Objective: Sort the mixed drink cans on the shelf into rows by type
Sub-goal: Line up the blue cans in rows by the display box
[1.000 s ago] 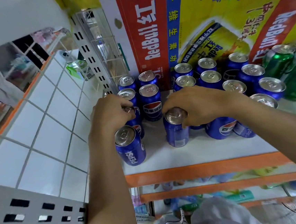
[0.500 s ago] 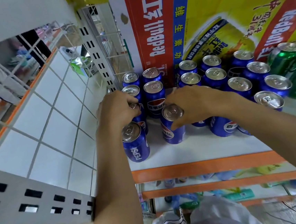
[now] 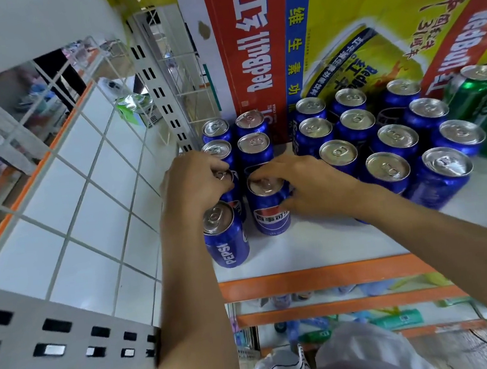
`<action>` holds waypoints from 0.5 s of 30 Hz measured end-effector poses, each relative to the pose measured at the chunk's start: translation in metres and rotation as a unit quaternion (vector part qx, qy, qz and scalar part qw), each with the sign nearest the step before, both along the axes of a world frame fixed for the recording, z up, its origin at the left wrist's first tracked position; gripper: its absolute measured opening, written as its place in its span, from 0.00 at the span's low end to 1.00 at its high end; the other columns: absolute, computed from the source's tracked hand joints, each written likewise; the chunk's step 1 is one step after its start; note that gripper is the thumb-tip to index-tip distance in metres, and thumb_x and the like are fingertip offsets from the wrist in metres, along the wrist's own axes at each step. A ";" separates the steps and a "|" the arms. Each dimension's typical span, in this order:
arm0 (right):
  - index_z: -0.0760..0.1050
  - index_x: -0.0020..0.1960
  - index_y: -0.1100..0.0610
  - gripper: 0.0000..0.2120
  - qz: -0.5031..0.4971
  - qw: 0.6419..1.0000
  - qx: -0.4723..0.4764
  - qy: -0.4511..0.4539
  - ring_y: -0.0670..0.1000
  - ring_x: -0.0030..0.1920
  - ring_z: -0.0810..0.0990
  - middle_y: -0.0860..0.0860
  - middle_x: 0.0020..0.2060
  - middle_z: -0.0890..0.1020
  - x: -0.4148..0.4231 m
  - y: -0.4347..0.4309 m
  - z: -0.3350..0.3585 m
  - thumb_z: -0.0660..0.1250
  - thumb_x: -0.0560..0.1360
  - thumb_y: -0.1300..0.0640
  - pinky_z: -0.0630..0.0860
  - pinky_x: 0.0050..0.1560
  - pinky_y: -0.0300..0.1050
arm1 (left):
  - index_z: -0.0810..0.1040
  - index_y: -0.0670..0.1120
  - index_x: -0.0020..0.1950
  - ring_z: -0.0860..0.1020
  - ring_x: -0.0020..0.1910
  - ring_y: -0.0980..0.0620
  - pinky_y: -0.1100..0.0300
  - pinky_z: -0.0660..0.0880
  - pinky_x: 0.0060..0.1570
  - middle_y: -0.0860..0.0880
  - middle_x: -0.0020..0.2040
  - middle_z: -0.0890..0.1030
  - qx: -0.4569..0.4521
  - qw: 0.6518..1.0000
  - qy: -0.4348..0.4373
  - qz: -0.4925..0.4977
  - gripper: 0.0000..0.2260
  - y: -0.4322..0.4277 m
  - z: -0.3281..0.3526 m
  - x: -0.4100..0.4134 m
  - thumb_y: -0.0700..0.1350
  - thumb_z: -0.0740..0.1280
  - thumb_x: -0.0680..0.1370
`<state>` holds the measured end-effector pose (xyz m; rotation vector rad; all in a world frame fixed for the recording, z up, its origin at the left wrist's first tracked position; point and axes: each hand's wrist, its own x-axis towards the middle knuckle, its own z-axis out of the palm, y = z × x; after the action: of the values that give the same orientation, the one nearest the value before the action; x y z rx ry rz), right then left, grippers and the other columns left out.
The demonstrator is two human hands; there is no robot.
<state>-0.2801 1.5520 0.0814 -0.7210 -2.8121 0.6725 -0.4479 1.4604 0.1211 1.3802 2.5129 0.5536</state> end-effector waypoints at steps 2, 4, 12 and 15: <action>0.68 0.69 0.47 0.31 -0.020 0.999 -0.003 0.035 0.49 0.59 0.74 0.49 0.63 0.73 -0.001 -0.002 -0.004 0.73 0.69 0.63 0.77 0.54 0.51 | 0.80 0.54 0.60 0.76 0.57 0.48 0.54 0.73 0.53 0.50 0.60 0.80 -0.005 1.000 -0.002 -0.001 0.17 0.000 0.000 0.000 0.48 0.73 0.72; 0.69 0.69 0.49 0.31 -0.035 0.998 -0.006 0.054 0.50 0.57 0.75 0.50 0.63 0.73 -0.002 -0.005 -0.007 0.72 0.69 0.64 0.78 0.51 0.51 | 0.80 0.54 0.61 0.76 0.58 0.48 0.55 0.72 0.53 0.50 0.61 0.79 -0.006 1.000 -0.003 -0.004 0.17 0.000 0.000 0.000 0.48 0.73 0.72; 0.69 0.69 0.51 0.30 -0.037 0.997 -0.019 0.068 0.51 0.61 0.74 0.50 0.64 0.73 -0.006 -0.003 -0.008 0.71 0.70 0.65 0.78 0.52 0.50 | 0.79 0.54 0.61 0.76 0.58 0.47 0.55 0.72 0.52 0.49 0.61 0.79 -0.008 1.000 -0.005 -0.003 0.18 0.000 0.001 -0.001 0.47 0.73 0.72; 0.68 0.69 0.51 0.30 -0.036 0.997 -0.029 0.068 0.51 0.61 0.73 0.50 0.65 0.72 -0.007 -0.002 -0.008 0.71 0.71 0.66 0.78 0.53 0.49 | 0.79 0.54 0.62 0.76 0.58 0.48 0.56 0.71 0.50 0.49 0.62 0.79 -0.010 1.000 -0.006 -0.005 0.18 0.001 0.000 0.000 0.47 0.73 0.72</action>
<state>-0.2869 1.5497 0.0733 -0.7524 -2.6402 0.7644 -0.4479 1.4610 0.1215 1.3762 2.4940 0.5327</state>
